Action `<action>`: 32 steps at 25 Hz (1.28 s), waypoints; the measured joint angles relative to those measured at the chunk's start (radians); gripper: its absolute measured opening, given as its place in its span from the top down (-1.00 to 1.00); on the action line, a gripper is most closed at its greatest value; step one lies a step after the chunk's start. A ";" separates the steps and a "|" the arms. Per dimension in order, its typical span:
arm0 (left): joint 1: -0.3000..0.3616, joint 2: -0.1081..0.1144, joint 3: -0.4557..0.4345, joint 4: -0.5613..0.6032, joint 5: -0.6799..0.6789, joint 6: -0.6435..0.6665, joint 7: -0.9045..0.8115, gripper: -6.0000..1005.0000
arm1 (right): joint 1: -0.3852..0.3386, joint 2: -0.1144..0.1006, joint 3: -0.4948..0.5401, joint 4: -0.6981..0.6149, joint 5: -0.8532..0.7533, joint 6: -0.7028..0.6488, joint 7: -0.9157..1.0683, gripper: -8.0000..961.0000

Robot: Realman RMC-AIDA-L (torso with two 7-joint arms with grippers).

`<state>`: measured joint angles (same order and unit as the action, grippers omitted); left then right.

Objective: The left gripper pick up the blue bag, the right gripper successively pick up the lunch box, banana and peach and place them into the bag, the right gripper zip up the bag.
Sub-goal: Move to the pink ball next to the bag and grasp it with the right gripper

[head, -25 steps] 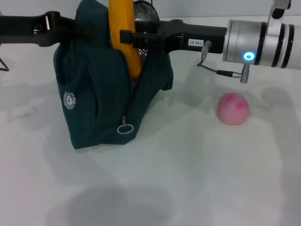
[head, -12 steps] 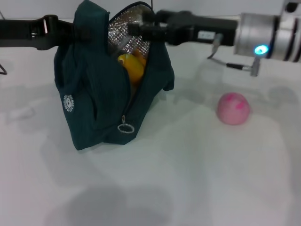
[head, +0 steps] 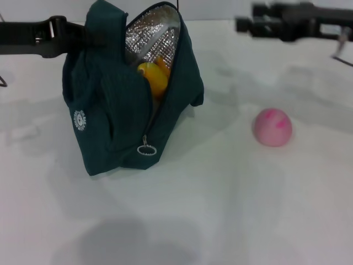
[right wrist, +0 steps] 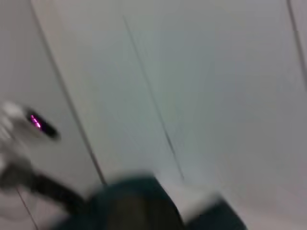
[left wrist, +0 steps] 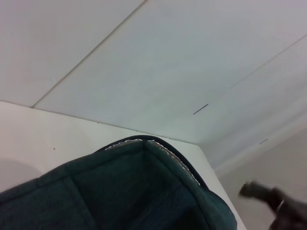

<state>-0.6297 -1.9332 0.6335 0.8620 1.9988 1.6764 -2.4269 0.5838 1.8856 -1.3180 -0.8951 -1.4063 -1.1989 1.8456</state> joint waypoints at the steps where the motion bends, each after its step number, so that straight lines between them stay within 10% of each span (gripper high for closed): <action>1: 0.000 0.000 0.000 0.000 0.000 0.000 0.000 0.78 | -0.011 0.000 0.031 -0.029 -0.085 -0.022 0.048 -0.65; 13: 0.000 -0.001 0.001 0.000 -0.003 0.000 -0.008 0.78 | 0.038 0.003 0.196 -0.148 -0.712 -0.288 0.413 -0.64; 22: -0.003 -0.001 0.003 0.000 -0.003 0.000 -0.008 0.78 | 0.122 0.111 0.193 -0.149 -0.987 -0.297 0.448 -0.64; 32: -0.009 0.000 0.006 0.000 -0.003 0.000 -0.006 0.78 | 0.146 0.125 0.190 -0.142 -1.007 -0.291 0.455 -0.62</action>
<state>-0.6383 -1.9329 0.6394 0.8621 1.9956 1.6766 -2.4327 0.7299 2.0110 -1.1283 -1.0369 -2.4132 -1.4897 2.3002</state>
